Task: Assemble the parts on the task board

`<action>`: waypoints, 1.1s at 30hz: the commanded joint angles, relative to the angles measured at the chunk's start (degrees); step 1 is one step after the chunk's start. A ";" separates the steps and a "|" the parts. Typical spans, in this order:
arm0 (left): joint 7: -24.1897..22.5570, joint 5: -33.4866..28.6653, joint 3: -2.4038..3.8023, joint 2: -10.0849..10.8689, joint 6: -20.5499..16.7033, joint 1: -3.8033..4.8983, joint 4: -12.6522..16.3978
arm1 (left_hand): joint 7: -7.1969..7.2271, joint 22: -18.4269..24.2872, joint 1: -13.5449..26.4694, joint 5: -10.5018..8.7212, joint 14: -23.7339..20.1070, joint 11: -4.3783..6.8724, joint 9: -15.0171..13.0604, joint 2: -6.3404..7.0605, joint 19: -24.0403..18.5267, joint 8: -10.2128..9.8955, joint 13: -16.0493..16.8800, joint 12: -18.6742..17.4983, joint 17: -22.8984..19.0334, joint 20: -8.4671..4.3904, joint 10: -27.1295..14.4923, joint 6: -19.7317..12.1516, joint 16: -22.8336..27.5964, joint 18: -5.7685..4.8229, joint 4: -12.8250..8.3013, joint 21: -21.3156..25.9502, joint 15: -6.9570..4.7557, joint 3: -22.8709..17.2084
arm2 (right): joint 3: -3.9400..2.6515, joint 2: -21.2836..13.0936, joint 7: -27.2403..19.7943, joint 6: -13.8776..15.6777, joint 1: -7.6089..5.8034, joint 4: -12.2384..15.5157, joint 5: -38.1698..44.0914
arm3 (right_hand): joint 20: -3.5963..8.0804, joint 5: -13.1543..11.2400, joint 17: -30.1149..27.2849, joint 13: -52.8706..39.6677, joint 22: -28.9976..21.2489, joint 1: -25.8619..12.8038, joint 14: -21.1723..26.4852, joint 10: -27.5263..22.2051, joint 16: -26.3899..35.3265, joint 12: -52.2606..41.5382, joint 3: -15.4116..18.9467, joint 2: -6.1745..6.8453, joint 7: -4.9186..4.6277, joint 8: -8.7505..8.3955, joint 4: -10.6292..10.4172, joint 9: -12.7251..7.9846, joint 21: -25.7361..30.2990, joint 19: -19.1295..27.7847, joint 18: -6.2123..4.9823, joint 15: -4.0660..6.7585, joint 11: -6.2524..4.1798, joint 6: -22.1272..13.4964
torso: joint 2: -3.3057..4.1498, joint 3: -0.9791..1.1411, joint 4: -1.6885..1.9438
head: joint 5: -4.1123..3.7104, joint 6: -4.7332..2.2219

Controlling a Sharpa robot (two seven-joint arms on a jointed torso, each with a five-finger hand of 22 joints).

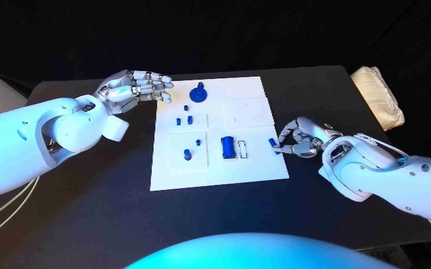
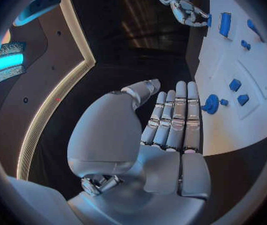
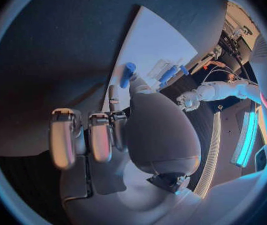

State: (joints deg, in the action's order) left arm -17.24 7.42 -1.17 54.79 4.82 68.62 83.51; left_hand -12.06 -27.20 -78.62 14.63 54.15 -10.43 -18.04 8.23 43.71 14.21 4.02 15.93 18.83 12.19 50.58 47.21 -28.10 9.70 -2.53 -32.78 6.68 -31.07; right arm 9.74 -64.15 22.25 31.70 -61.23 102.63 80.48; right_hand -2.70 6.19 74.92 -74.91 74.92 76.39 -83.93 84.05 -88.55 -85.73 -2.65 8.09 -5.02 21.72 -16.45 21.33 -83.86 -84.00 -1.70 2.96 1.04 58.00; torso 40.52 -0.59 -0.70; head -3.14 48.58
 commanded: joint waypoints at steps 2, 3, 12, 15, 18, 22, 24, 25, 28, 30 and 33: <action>-0.54 -0.20 0.03 0.04 0.51 0.00 0.19 | -1.12 -0.12 0.09 -0.09 -0.04 0.07 -0.09 -0.31 -0.13 0.33 0.07 0.46 0.09 0.26 -0.07 0.27 0.40 0.40 0.07 -0.05 0.32 -0.05 | 0.02 0.81 2.67 -2.41 0.61 -0.35 2.44 | -0.11 0.14 11.29 -13.24 13.58 0.50 -5.25 4.07 0.27 0.01 -0.69 0.23 0.19 0.32 0.00 0.14 -0.02 -4.72 0.58 0.33 -0.57 0.58 | -0.05 0.02 -0.03 | 0.08 0.08; -0.53 -0.20 0.03 0.05 0.52 0.00 0.19 | -1.12 -0.12 0.09 -0.09 -0.04 0.07 -0.09 -0.31 -0.13 0.33 0.07 0.46 0.09 0.26 -0.07 0.27 0.40 0.40 0.07 -0.05 0.32 -0.05 | 0.02 0.89 2.73 -2.51 0.65 -0.38 2.51 | -0.07 0.18 11.28 -13.23 13.58 0.68 -5.25 4.07 0.27 0.02 -0.82 0.20 0.24 0.36 0.04 0.16 -0.02 -4.72 0.58 0.38 -0.62 0.65 | -0.05 0.02 -0.03 | 0.08 0.08; -0.35 -0.20 0.03 0.18 0.63 0.00 0.23 | -1.12 -0.12 0.09 -0.09 -0.04 0.07 -0.09 -0.31 -0.13 0.33 0.07 0.46 0.09 0.26 -0.07 0.27 0.40 0.40 0.07 -0.05 0.32 -0.05 | 0.03 2.20 3.72 -4.68 1.35 -0.44 4.71 | 0.80 0.51 11.54 -13.41 13.73 6.15 -5.31 4.30 0.18 -0.42 -5.51 0.12 1.37 1.16 1.26 0.40 -0.60 -4.86 0.69 1.30 -1.66 2.36 | 0.01 0.03 -0.03 | 0.11 0.17; -0.28 -0.20 0.03 0.21 0.68 0.00 0.24 | -1.12 -0.12 0.09 -0.09 -0.04 0.07 -0.09 -0.31 -0.13 0.33 0.07 0.46 0.09 0.26 -0.07 0.27 0.40 0.40 0.07 -0.05 0.32 -0.05 | 0.03 2.49 4.23 -4.85 1.46 -0.42 6.02 | 1.06 2.30 11.60 -13.44 13.77 7.93 -5.33 4.34 0.16 -0.49 -8.31 0.15 1.64 1.19 1.74 0.30 -0.75 -4.90 0.72 1.56 -1.92 2.75 | -0.02 0.03 -0.07 | 0.09 0.20; -0.20 -0.20 0.03 0.22 0.76 0.00 0.25 | -1.11 -0.14 0.12 -0.08 -0.06 0.08 -0.09 -0.31 -0.16 0.36 0.06 0.52 0.12 0.25 -0.08 0.31 0.43 0.40 0.07 -0.04 0.31 -0.07 | 0.03 2.68 4.59 -4.85 1.51 -0.41 6.98 | 1.16 2.71 11.67 -13.45 13.82 8.37 -5.34 4.35 0.13 -0.52 -10.01 0.24 1.71 1.15 1.89 0.23 -0.96 -4.94 0.76 1.63 -2.01 2.90 | -0.03 0.03 -0.06 | 0.07 0.21; -0.10 -0.20 0.03 0.22 0.81 0.00 0.24 | -1.11 -0.14 0.12 -0.08 -0.06 0.08 -0.09 -0.31 -0.16 0.36 0.06 0.52 0.12 0.25 -0.08 0.31 0.43 0.40 0.07 -0.04 0.31 -0.07 | 0.03 2.97 5.31 -5.08 1.55 -0.28 9.29 | 1.32 6.04 11.93 -13.52 13.90 8.31 -5.40 4.43 0.02 -0.66 -15.30 1.47 1.85 1.30 2.80 0.26 -1.26 -5.01 0.82 1.75 -2.12 3.26 | -0.06 0.04 -0.02 | 0.09 0.20; -0.06 -0.20 0.03 0.22 0.80 0.00 0.22 | -1.11 -0.14 0.12 -0.08 -0.06 0.08 -0.09 -0.31 -0.16 0.36 0.06 0.52 0.12 0.25 -0.08 0.31 0.43 0.40 0.07 -0.04 0.31 -0.07 | 0.03 3.08 5.71 -5.36 1.55 -0.20 10.46 | 1.34 7.12 12.00 -13.52 13.92 7.51 -5.41 4.43 0.00 -0.66 -17.72 2.35 1.84 1.50 3.44 0.42 -1.34 -5.03 0.83 1.75 -2.13 3.30 | -0.07 0.04 -0.01 | 0.05 0.21; -0.04 -0.20 0.03 0.22 0.80 0.00 0.22 | -1.11 -0.14 0.12 -0.08 -0.06 0.08 -0.09 -0.31 -0.16 0.36 0.06 0.52 0.12 0.25 -0.08 0.31 0.43 0.40 0.07 -0.04 0.31 -0.07 | 0.03 3.13 5.88 -5.44 1.56 -0.15 10.93 | 1.34 7.41 12.02 -13.52 13.92 7.33 -5.41 4.43 -0.01 -0.66 -18.23 2.56 1.84 1.56 3.63 0.47 -1.35 -5.03 0.84 1.76 -2.13 3.30 | -0.07 0.03 -0.02 | 0.04 0.22; 0.04 -0.20 0.03 0.22 0.82 0.00 0.20 | -1.11 -0.15 0.13 -0.08 -0.07 0.08 -0.09 -0.33 -0.17 0.37 0.06 0.54 0.13 0.25 -0.10 0.32 0.44 0.40 0.07 -0.04 0.31 -0.09 | 0.03 3.23 6.31 -5.45 1.56 0.12 12.14 | 1.38 9.28 12.31 -13.58 14.03 6.35 -5.47 4.50 -0.14 -0.79 -20.99 3.17 1.86 2.07 4.84 0.88 -1.79 -5.12 0.91 1.78 -2.17 3.30 | -0.07 0.02 -0.03 | 0.04 0.24; 0.09 -0.20 0.03 0.22 0.83 0.00 0.19 | -1.11 -0.15 0.13 -0.08 -0.07 0.08 -0.09 -0.33 -0.17 0.37 0.06 0.54 0.13 0.25 -0.10 0.32 0.44 0.40 0.07 -0.04 0.31 -0.09 | 0.02 3.26 6.49 -5.02 1.55 0.54 12.69 | 1.39 10.45 12.47 -13.65 14.10 5.29 -5.51 4.59 -0.22 -0.95 -22.62 3.51 1.90 2.55 5.70 1.32 -2.09 -5.18 0.97 1.80 -2.19 3.13 | -0.08 0.02 -0.05 | 0.07 0.22; 0.13 -0.20 0.03 0.21 0.82 0.00 0.17 | -1.11 -0.15 0.13 -0.08 -0.07 0.08 -0.09 -0.33 -0.17 0.37 0.06 0.54 0.13 0.25 -0.10 0.32 0.44 0.40 0.07 -0.04 0.31 -0.09 | 0.00 3.17 6.55 -3.81 1.43 1.30 12.65 | 1.41 11.15 12.83 -13.82 14.20 3.58 -5.59 4.77 -0.38 -1.33 -23.96 3.69 1.98 3.01 6.13 1.77 -2.51 -5.27 1.04 1.86 -2.26 2.79 | -0.11 0.02 -0.10 | 0.17 0.18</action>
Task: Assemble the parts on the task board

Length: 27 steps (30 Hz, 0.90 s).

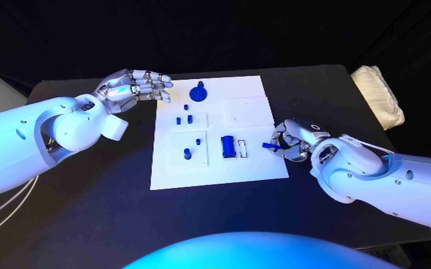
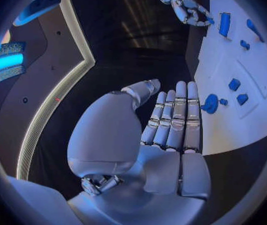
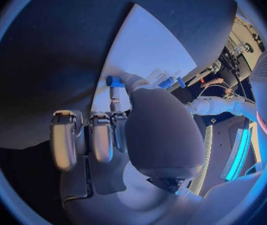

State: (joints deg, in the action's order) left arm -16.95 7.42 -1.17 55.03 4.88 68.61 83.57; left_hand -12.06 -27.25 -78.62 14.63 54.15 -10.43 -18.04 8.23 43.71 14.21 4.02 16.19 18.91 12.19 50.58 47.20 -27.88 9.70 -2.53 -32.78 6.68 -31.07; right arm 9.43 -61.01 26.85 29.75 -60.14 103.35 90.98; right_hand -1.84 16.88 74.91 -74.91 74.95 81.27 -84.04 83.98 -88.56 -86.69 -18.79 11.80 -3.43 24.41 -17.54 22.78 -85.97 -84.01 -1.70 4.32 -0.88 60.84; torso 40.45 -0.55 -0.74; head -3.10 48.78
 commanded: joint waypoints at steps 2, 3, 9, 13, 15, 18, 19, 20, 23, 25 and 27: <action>-0.12 -0.20 0.03 -0.04 0.76 0.01 0.10 | -1.11 -0.09 0.13 -0.08 -0.07 0.08 -0.09 -0.33 -0.17 0.37 0.06 0.28 0.05 0.25 -0.10 0.32 0.22 0.40 0.07 -0.04 0.31 -0.09 | 0.29 -0.07 1.81 -0.76 0.06 1.20 1.48 | 0.58 0.54 13.04 -13.95 14.27 -3.23 -5.52 4.97 -0.48 -0.67 -8.53 0.02 0.45 0.59 6.91 0.59 -0.79 -5.34 1.11 0.51 -0.38 -0.30 | -0.07 -0.03 -0.08 | 0.13 -0.01; -0.11 -0.20 0.03 -0.04 0.76 0.01 0.11 | -1.11 -0.09 0.13 -0.08 -0.07 0.08 -0.09 -0.33 -0.17 0.37 0.06 0.28 0.05 0.25 -0.10 0.32 0.22 0.40 0.07 -0.04 0.31 -0.09 | 0.28 -0.12 1.71 -0.16 -0.18 1.55 1.01 | 0.60 0.47 13.13 -14.03 14.28 -3.93 -5.54 5.05 -0.52 -0.85 -8.86 0.05 0.51 0.71 6.84 0.70 -0.83 -5.35 1.11 0.55 -0.43 -0.36 | -0.03 -0.03 -0.03 | 0.11 -0.06; -0.05 -0.20 0.03 -0.11 0.75 0.01 0.08 | -1.12 -0.10 0.13 -0.07 -0.08 0.08 -0.09 -0.39 -0.19 0.39 0.05 0.32 0.06 0.24 -0.11 0.35 0.25 0.40 0.07 -0.04 0.31 -0.13 | 0.21 -0.15 1.01 2.53 -1.98 3.55 -1.35 | 0.67 -0.23 13.71 -14.37 14.49 -7.38 -5.66 5.37 -0.79 -1.62 -9.59 0.08 0.64 1.14 5.80 1.05 -1.71 -5.52 1.27 0.63 -0.53 -0.31 | -0.04 -0.06 0.02 | -0.05 -0.07; 0.01 -0.20 0.03 -0.19 0.83 0.01 0.09 | -1.12 -0.10 0.13 -0.07 -0.08 0.08 -0.09 -0.39 -0.19 0.39 0.05 0.32 0.06 0.24 -0.11 0.35 0.25 0.40 0.07 -0.04 0.31 -0.13 | 0.13 0.56 0.57 3.29 -2.74 4.81 -5.44 | 0.71 -1.90 14.09 -14.62 14.64 -9.60 -5.75 5.61 -0.98 -2.21 -9.76 -0.04 0.73 1.40 4.92 1.24 -2.34 -5.65 1.39 0.67 -0.59 -0.13 | 0.01 -0.07 0.06 | -0.16 -0.12; 0.02 -0.20 0.03 -0.22 0.86 0.01 0.09 | -1.12 -0.10 0.13 -0.07 -0.08 0.08 -0.09 -0.39 -0.19 0.39 0.05 0.32 0.06 0.24 -0.11 0.35 0.25 0.40 0.07 -0.04 0.31 -0.13 | 0.11 0.96 0.45 3.35 -2.86 4.98 -7.22 | 0.74 -3.18 14.23 -14.75 14.67 -10.46 -5.77 5.73 -1.04 -2.51 -9.78 -0.21 0.75 1.50 4.51 1.30 -2.47 -5.68 1.41 0.69 -0.61 -0.02 | 0.02 -0.02 0.07 | -0.12 -0.17; 0.08 -0.20 0.03 -0.23 0.90 0.01 0.11 | -1.12 -0.12 0.15 -0.06 -0.09 0.08 -0.10 -0.43 -0.20 0.40 0.04 0.36 0.08 0.24 -0.12 0.37 0.27 0.40 0.08 -0.04 0.31 -0.16 | 0.09 1.84 0.42 3.40 -2.99 4.90 -9.48 | 0.75 -3.40 14.28 -14.79 14.67 -10.98 -5.79 5.75 -1.06 -2.59 -9.79 -0.28 0.73 1.53 4.29 1.33 -2.46 -5.68 1.41 0.70 -0.61 -0.01 | 0.04 0.01 0.06 | -0.12 -0.19; 0.10 -0.20 0.03 -0.23 0.92 0.01 0.12 | -1.12 -0.12 0.15 -0.06 -0.09 0.08 -0.10 -0.43 -0.20 0.40 0.04 0.36 0.08 0.24 -0.12 0.37 0.27 0.40 0.08 -0.04 0.31 -0.16 | 0.08 2.19 0.46 3.40 -3.01 4.78 -10.19 | 0.76 -3.43 14.34 -14.84 14.69 -11.29 -5.80 5.81 -1.09 -2.73 -9.74 -0.28 0.72 1.55 4.16 1.34 -2.54 -5.69 1.42 0.70 -0.60 0.01 | 0.02 -0.02 -0.02 | -0.04 -0.14; 0.12 -0.20 0.03 -0.23 0.93 0.01 0.14 | -1.12 -0.12 0.15 -0.06 -0.09 0.08 -0.10 -0.43 -0.20 0.40 0.04 0.36 0.08 0.24 -0.12 0.37 0.27 0.40 0.08 -0.04 0.31 -0.16 | 0.08 2.53 0.52 3.35 -3.01 4.64 -10.80 | 0.76 -3.35 14.38 -14.85 14.70 -11.46 -5.81 5.81 -1.11 -2.74 -9.73 -0.31 0.74 1.59 4.08 1.36 -2.60 -5.70 1.43 0.70 -0.60 0.06 | 0.01 -0.04 -0.05 | -0.01 -0.10; 0.16 -0.20 0.03 -0.22 0.97 0.02 0.19 | -1.12 -0.12 0.15 -0.06 -0.09 0.08 -0.10 -0.43 -0.20 0.40 0.04 0.36 0.08 0.24 -0.12 0.37 0.27 0.40 0.08 -0.04 0.31 -0.16 | 0.07 3.53 0.87 2.74 -2.98 4.10 -12.07 | 0.82 -1.12 14.51 -14.95 14.75 -12.39 -5.84 5.90 -1.17 -2.96 -9.37 -0.16 0.90 1.94 3.94 1.57 -2.80 -5.74 1.47 0.79 -0.73 0.37 | 0.01 -0.08 -0.07 | 0.00 -0.05; 0.20 -0.20 0.03 -0.22 1.01 0.02 0.23 | -1.12 -0.12 0.15 -0.06 -0.09 0.08 -0.10 -0.43 -0.20 0.40 0.04 0.36 0.08 0.24 -0.12 0.37 0.27 0.40 0.08 -0.04 0.31 -0.16 | 0.08 4.37 1.29 1.97 -2.88 3.52 -13.07 | 0.84 -0.98 14.53 -14.97 14.72 -13.03 -5.84 5.92 -1.18 -3.03 -9.07 -0.13 0.86 2.04 3.65 1.61 -2.69 -5.72 1.45 0.79 -0.72 0.42 | -0.01 -0.07 -0.01 | -0.06 -0.04; 0.23 -0.20 0.03 -0.22 1.05 0.02 0.28 | -1.11 -0.14 0.12 -0.05 -0.09 0.09 -0.10 -0.46 -0.21 0.41 0.04 0.39 0.09 0.23 -0.12 0.39 0.28 0.41 0.06 -0.05 0.30 -0.21 | 0.08 5.08 1.73 1.40 -2.63 3.00 -13.78 | 0.84 -0.94 14.54 -14.96 14.72 -13.47 -5.84 5.91 -1.19 -3.00 -8.90 -0.23 0.90 2.14 3.43 1.66 -2.69 -5.72 1.45 0.79 -0.73 0.53 | 0.00 -0.08 0.03 | -0.10 -0.05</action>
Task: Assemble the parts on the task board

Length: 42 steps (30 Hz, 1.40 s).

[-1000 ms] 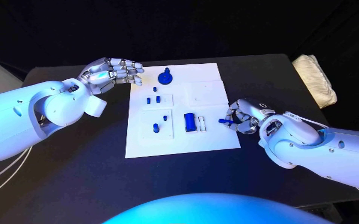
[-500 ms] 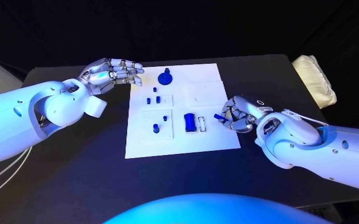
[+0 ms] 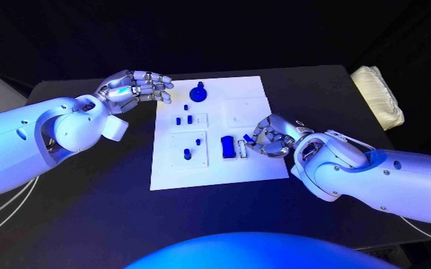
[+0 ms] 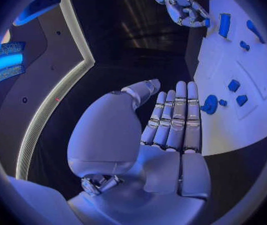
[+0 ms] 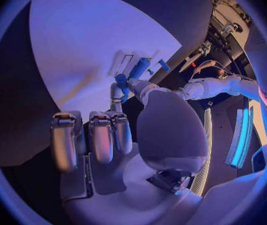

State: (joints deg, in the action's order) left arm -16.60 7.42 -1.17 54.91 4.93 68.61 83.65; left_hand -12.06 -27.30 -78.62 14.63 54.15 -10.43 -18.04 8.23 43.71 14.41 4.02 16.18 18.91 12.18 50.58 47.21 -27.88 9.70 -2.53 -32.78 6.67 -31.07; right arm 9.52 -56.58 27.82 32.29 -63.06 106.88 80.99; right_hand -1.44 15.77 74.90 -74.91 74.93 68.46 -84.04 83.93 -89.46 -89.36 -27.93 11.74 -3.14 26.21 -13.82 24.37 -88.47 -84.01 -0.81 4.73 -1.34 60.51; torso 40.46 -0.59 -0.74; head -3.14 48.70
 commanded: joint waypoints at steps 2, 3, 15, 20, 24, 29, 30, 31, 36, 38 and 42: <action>-0.10 -0.20 0.03 -0.10 1.03 0.02 0.23 | -1.11 -0.09 0.12 -0.05 -0.10 0.09 -0.10 -0.46 -0.21 0.22 0.04 0.40 0.10 0.23 -0.12 0.39 0.29 0.41 0.06 -0.05 0.30 -0.21 | -0.01 1.28 1.19 -1.47 0.61 -0.99 -4.27 | 0.44 0.19 14.60 -14.96 14.72 -0.99 -5.85 5.95 -0.31 -0.34 0.37 -0.24 0.61 0.40 -0.46 0.09 -0.11 -5.71 0.54 0.40 -0.28 0.89 | 0.04 0.00 0.06 | -0.03 0.01; -0.09 -0.20 0.03 -0.09 1.04 0.02 0.24 | -1.11 -0.09 0.12 -0.05 -0.10 0.09 -0.10 -0.46 -0.21 0.22 0.04 0.40 0.10 0.23 -0.12 0.39 0.29 0.41 0.06 -0.05 0.30 -0.21 | -0.01 1.56 1.37 -1.55 0.74 -1.18 -4.42 | 0.44 0.20 14.63 -15.00 14.72 -1.12 -5.86 5.98 -0.33 -0.41 0.41 -0.29 0.61 0.42 -0.54 0.09 -0.08 -5.70 0.54 0.40 -0.28 0.90 | 0.06 0.02 0.08 | 0.01 0.02; 0.09 -0.20 0.03 -0.12 1.28 0.02 0.28 | -1.11 -0.09 0.12 -0.05 -0.10 0.09 -0.10 -0.46 -0.21 0.22 0.04 0.40 0.10 0.23 -0.12 0.39 0.29 0.41 0.06 -0.05 0.30 -0.21 | -0.01 3.54 3.13 -1.32 1.39 -3.00 -3.84 | 0.47 0.37 14.89 -15.08 14.74 -2.12 -5.91 6.06 -0.44 -0.63 0.67 -0.79 0.76 0.78 -1.08 0.23 -0.17 -5.72 0.55 0.45 -0.39 1.28 | 0.08 0.06 0.06 | 0.04 0.31; 0.22 -0.20 0.03 -0.13 1.43 0.02 0.27 | -1.11 -0.09 0.12 -0.05 -0.10 0.09 -0.10 -0.46 -0.21 0.22 0.04 0.40 0.10 0.23 -0.12 0.39 0.29 0.41 0.06 -0.05 0.30 -0.21 | -0.01 3.87 3.27 -1.19 1.42 -3.30 -3.29 | 0.47 0.39 14.88 -15.09 14.74 -2.19 -5.91 6.06 -0.44 -0.64 0.68 -0.84 0.78 0.81 -1.12 0.24 -0.19 -5.72 0.56 0.46 -0.40 1.31 | 0.06 0.12 -0.02 | 0.12 0.43; 0.33 -0.20 0.03 -0.11 1.50 0.02 0.27 | -1.11 -0.09 0.12 -0.05 -0.10 0.09 -0.10 -0.46 -0.21 0.22 0.04 0.40 0.10 0.23 -0.12 0.39 0.29 0.41 0.06 -0.05 0.30 -0.21 | -0.01 3.99 3.32 -1.16 1.42 -3.38 -3.08 | 0.48 0.42 14.92 -15.07 14.73 -2.27 -5.92 6.05 -0.46 -0.60 0.68 -0.92 0.80 0.85 -1.16 0.26 -0.15 -5.71 0.55 0.48 -0.42 1.34 | 0.08 0.10 -0.07 | 0.15 0.49; 0.43 -0.20 0.03 -0.11 1.57 0.02 0.26 | -1.11 -0.09 0.12 -0.05 -0.10 0.09 -0.10 -0.46 -0.21 0.22 0.04 0.40 0.10 0.23 -0.12 0.39 0.29 0.41 0.06 -0.05 0.30 -0.21 | -0.01 4.07 3.28 -1.35 1.43 -3.41 -3.00 | 0.48 0.43 14.93 -15.09 14.74 -2.31 -5.92 6.06 -0.47 -0.64 0.69 -0.95 0.81 0.87 -1.18 0.27 -0.17 -5.72 0.55 0.48 -0.43 1.36 | 0.00 0.05 -0.06 | 0.11 0.52; 0.47 -0.20 0.03 -0.11 1.60 0.02 0.27 | -1.11 -0.09 0.12 -0.05 -0.10 0.09 -0.10 -0.46 -0.21 0.22 0.04 0.40 0.10 0.23 -0.12 0.39 0.29 0.41 0.06 -0.05 0.30 -0.21 | -0.01 4.10 3.21 -1.52 1.43 -3.37 -3.05 | 0.48 0.43 14.93 -15.09 14.74 -2.31 -5.92 6.06 -0.47 -0.64 0.69 -0.95 0.81 0.87 -1.18 0.27 -0.17 -5.72 0.55 0.48 -0.43 1.36 | 0.00 0.05 -0.04 | 0.10 0.53; 0.49 -0.20 0.03 -0.10 1.61 0.02 0.27 | -1.12 -0.13 0.16 -0.04 -0.12 0.08 -0.09 -0.45 -0.25 0.23 0.02 0.47 0.14 0.23 -0.17 0.41 0.34 0.39 0.04 -0.06 0.31 -0.24 | -0.01 4.12 3.17 -1.62 1.43 -3.35 -3.09 | 0.49 0.43 14.86 -15.06 14.71 -2.41 -5.91 6.04 -0.44 -0.56 0.73 -0.96 0.81 0.88 -1.23 0.28 -0.06 -5.70 0.53 0.49 -0.43 1.36 | 0.02 0.04 -0.01 | 0.09 0.55; 0.61 -0.20 0.03 -0.08 1.67 0.02 0.23 | -1.12 -0.13 0.16 -0.04 -0.12 0.08 -0.09 -0.45 -0.25 0.23 0.02 0.47 0.14 0.23 -0.17 0.41 0.34 0.39 0.04 -0.06 0.31 -0.24 | -0.01 4.16 3.02 -2.35 1.43 -3.12 -3.39 | 0.50 0.35 14.88 -15.04 14.71 -2.77 -5.91 6.02 -0.44 -0.51 0.95 -0.82 0.80 0.93 -1.36 0.30 -0.06 -5.70 0.53 0.51 -0.43 1.32 | 0.02 0.04 0.01 | 0.11 0.64; 0.66 -0.20 0.03 -0.06 1.70 0.02 0.23 | -1.12 -0.13 0.16 -0.04 -0.12 0.08 -0.09 -0.45 -0.25 0.23 0.02 0.47 0.14 0.23 -0.17 0.41 0.34 0.39 0.04 -0.06 0.31 -0.24 | -0.01 4.13 3.05 -2.55 1.43 -3.05 -3.48 | 0.51 0.31 14.84 -15.07 14.70 -2.90 -5.90 6.05 -0.43 -0.59 1.02 -0.80 0.80 0.96 -1.42 0.31 0.00 -5.68 0.52 0.51 -0.43 1.32 | 0.01 0.02 0.01 | 0.11 0.69; 0.74 -0.20 0.03 -0.01 1.74 0.02 0.23 | -1.12 -0.13 0.16 -0.04 -0.12 0.08 -0.09 -0.45 -0.25 0.23 0.02 0.47 0.14 0.23 -0.17 0.41 0.34 0.39 0.04 -0.06 0.31 -0.24 | -0.01 4.02 3.15 -2.79 1.45 -2.89 -3.60 | 0.52 0.22 14.90 -15.07 14.73 -3.19 -5.92 6.05 -0.45 -0.60 1.13 -0.84 0.80 1.01 -1.58 0.32 -0.13 -5.71 0.54 0.52 -0.43 1.33 | 0.04 0.03 -0.04 | 0.17 0.78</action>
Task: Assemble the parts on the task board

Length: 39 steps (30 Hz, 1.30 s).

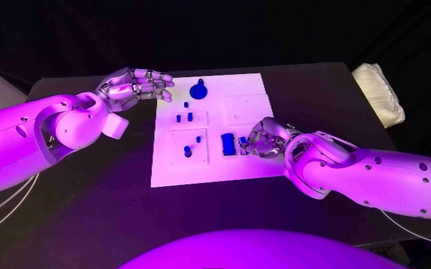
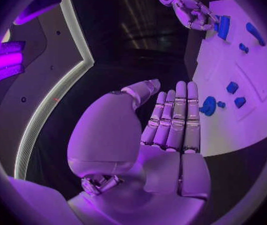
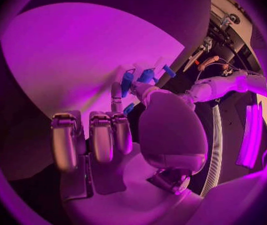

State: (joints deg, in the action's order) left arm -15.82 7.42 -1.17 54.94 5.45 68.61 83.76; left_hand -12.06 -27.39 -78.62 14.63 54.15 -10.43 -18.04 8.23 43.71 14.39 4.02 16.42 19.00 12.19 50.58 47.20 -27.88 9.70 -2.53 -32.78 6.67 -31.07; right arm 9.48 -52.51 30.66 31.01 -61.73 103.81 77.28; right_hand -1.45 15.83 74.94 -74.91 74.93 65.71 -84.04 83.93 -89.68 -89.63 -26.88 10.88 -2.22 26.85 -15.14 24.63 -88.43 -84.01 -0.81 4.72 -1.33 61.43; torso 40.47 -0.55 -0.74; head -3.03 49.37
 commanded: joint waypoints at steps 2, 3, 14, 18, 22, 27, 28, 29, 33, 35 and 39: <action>0.01 -0.20 0.03 -0.02 1.25 0.02 0.13 | -1.13 -0.06 0.26 -0.04 -0.12 0.07 -0.08 -0.46 -0.27 0.24 0.01 0.26 0.07 0.25 -0.20 0.40 0.36 0.38 0.10 -0.05 0.33 -0.24 | 0.03 -0.09 0.34 -1.54 0.13 0.26 0.09 | 0.53 0.16 14.87 -15.07 14.72 -0.44 -5.92 6.05 -0.23 -0.33 0.09 0.02 -0.12 0.37 -0.27 0.07 -0.17 -5.71 0.55 0.53 -0.44 0.40 | 0.03 0.01 -0.04 | 0.08 0.10; 0.02 -0.20 0.03 -0.01 1.26 0.02 0.13 | -1.13 -0.06 0.26 -0.04 -0.12 0.07 -0.08 -0.46 -0.27 0.24 0.01 0.26 0.07 0.25 -0.20 0.40 0.36 0.38 0.10 -0.05 0.33 -0.24 | 0.03 -0.11 0.35 -1.55 0.13 0.30 0.08 | 0.53 0.15 14.82 -15.07 14.70 -0.51 -5.91 6.05 -0.21 -0.32 0.10 -0.02 -0.11 0.37 -0.31 0.07 -0.08 -5.69 0.53 0.53 -0.44 0.40 | 0.03 0.01 -0.04 | 0.08 0.10; 0.12 -0.20 0.03 -0.05 1.38 0.02 0.07 | -1.13 -0.06 0.26 -0.04 -0.12 0.07 -0.08 -0.46 -0.27 0.24 0.01 0.26 0.07 0.25 -0.20 0.40 0.36 0.38 0.10 -0.05 0.33 -0.24 | 0.03 -0.06 0.34 -1.19 0.20 0.28 0.26 | 0.53 0.16 14.79 -15.03 14.68 -0.63 -5.90 6.02 -0.20 -0.24 0.12 -0.10 -0.11 0.39 -0.38 0.07 -0.01 -5.68 0.52 0.53 -0.45 0.39 | 0.00 0.01 -0.05 | 0.10 -0.04; 0.14 -0.20 0.03 -0.08 1.39 0.02 0.04 | -1.13 -0.06 0.26 -0.04 -0.12 0.07 -0.08 -0.46 -0.27 0.24 0.01 0.26 0.07 0.25 -0.20 0.40 0.36 0.38 0.10 -0.05 0.33 -0.24 | 0.03 0.04 0.21 -1.01 0.20 0.15 0.29 | 0.54 -0.13 14.69 -14.99 14.61 -1.31 -5.88 5.98 -0.15 -0.12 0.48 0.04 -0.18 0.39 -0.72 0.07 0.27 -5.62 0.46 0.51 -0.40 0.24 | 0.06 0.04 -0.04 | 0.10 -0.08; 0.16 -0.19 0.03 -0.12 1.39 0.02 -0.07 | -1.15 -0.07 0.35 -0.02 -0.12 0.05 -0.07 -0.50 -0.29 0.23 0.00 0.29 0.10 0.26 -0.26 0.38 0.39 0.37 0.16 -0.04 0.35 -0.27 | 0.03 0.11 0.01 -0.86 0.20 0.00 0.31 | 0.50 -1.26 14.52 -14.91 14.58 -2.71 -5.84 5.90 -0.07 0.09 1.38 0.47 -0.28 0.46 -1.25 0.07 0.40 -5.59 0.44 0.43 -0.30 0.12 | 0.07 0.01 -0.03 | 0.04 -0.10; 0.16 -0.19 0.03 -0.18 1.41 0.02 -0.19 | -1.15 -0.07 0.35 -0.02 -0.12 0.05 -0.07 -0.50 -0.29 0.23 0.00 0.29 0.10 0.26 -0.26 0.38 0.39 0.37 0.16 -0.04 0.35 -0.27 | 0.03 0.17 -0.22 -0.73 0.20 -0.11 0.31 | 0.42 -4.17 14.40 -14.83 14.50 -4.98 -5.82 5.83 -0.01 0.30 2.88 0.58 -0.40 0.51 -1.43 -0.01 0.72 -5.52 0.38 0.33 -0.20 0.00 | 0.05 0.01 0.00 | -0.01 0.03; 0.17 -0.18 0.03 -0.19 1.41 0.02 -0.21 | -1.15 -0.07 0.35 -0.02 -0.12 0.05 -0.07 -0.50 -0.29 0.23 0.00 0.29 0.10 0.26 -0.26 0.38 0.39 0.37 0.16 -0.04 0.35 -0.27 | 0.03 0.18 -0.26 -0.71 0.20 -0.14 0.30 | 0.41 -4.41 14.38 -14.79 14.47 -5.22 -5.81 5.79 0.00 0.41 3.07 0.59 -0.41 0.51 -1.45 -0.02 0.81 -5.50 0.36 0.32 -0.18 -0.03 | 0.05 0.01 0.00 | -0.01 0.03; 0.18 -0.18 0.03 -0.19 1.41 0.02 -0.22 | -1.15 -0.07 0.35 -0.02 -0.12 0.05 -0.07 -0.50 -0.29 0.23 0.00 0.29 0.10 0.26 -0.26 0.38 0.39 0.37 0.16 -0.04 0.35 -0.27 | 0.03 0.18 -0.30 -0.70 0.20 -0.17 0.28 | 0.39 -4.72 14.35 -14.80 14.48 -5.60 -5.81 5.80 0.01 0.39 3.38 0.60 -0.42 0.51 -1.47 -0.04 0.79 -5.51 0.37 0.32 -0.17 -0.05 | 0.05 0.01 0.01 | -0.03 0.03; 0.19 -0.17 0.03 -0.20 1.40 0.02 -0.25 | -1.15 -0.07 0.35 -0.02 -0.12 0.05 -0.07 -0.50 -0.29 0.23 0.00 0.29 0.10 0.26 -0.26 0.38 0.39 0.37 0.16 -0.04 0.35 -0.27 | 0.03 0.14 -0.46 -0.65 0.20 -0.26 0.23 | 0.38 -2.96 14.31 -14.78 14.46 -6.75 -5.80 5.77 0.03 0.46 4.72 0.61 -0.39 0.60 -1.39 -0.08 0.88 -5.48 0.35 0.34 -0.20 -0.13 | 0.01 0.01 -0.02 | -0.03 0.13; 0.19 -0.17 0.03 -0.20 1.39 0.02 -0.26 | -1.16 -0.07 0.40 -0.01 -0.12 0.05 -0.06 -0.53 -0.30 0.22 -0.01 0.31 0.12 0.26 -0.30 0.35 0.40 0.37 0.20 -0.03 0.35 -0.29 | 0.03 0.09 -0.58 -0.63 0.20 -0.29 0.18 | 0.40 -2.41 14.31 -14.76 14.45 -6.91 -5.80 5.76 0.03 0.50 5.01 0.64 -0.38 0.62 -1.39 -0.08 0.90 -5.48 0.35 0.34 -0.20 -0.14 | 0.02 0.01 -0.04 | -0.05 0.15; 0.22 -0.12 0.03 -0.18 1.36 0.02 -0.28 | -1.16 -0.07 0.40 -0.01 -0.12 0.05 -0.06 -0.53 -0.30 0.22 -0.01 0.31 0.12 0.26 -0.30 0.35 0.40 0.37 0.20 -0.03 0.35 -0.29 | 0.03 -0.23 -0.98 -0.72 0.20 -0.24 0.10 | 0.40 -2.36 14.26 -14.77 14.45 -6.97 -5.79 5.77 0.06 0.48 5.11 0.66 -0.38 0.63 -1.41 -0.08 0.90 -5.48 0.35 0.33 -0.20 -0.15 | 0.03 0.02 -0.03 | -0.03 0.18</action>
State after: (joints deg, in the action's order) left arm -15.41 7.42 -1.17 54.86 5.78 68.61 83.43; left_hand -12.06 -27.37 -78.39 14.63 54.15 -10.43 -18.04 8.00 43.71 14.39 4.02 16.42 19.04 12.18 50.58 47.20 -27.66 9.70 -2.53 -32.78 6.68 -31.07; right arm 9.51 -52.60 30.56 30.55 -61.58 103.51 77.23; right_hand -1.45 13.22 74.92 -74.91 74.92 59.34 -84.04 83.93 -89.67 -89.40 -22.14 11.69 -2.23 27.53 -16.53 24.59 -87.76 -84.01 -0.81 4.71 -1.33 61.43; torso 40.51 -0.54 -0.76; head -3.07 49.52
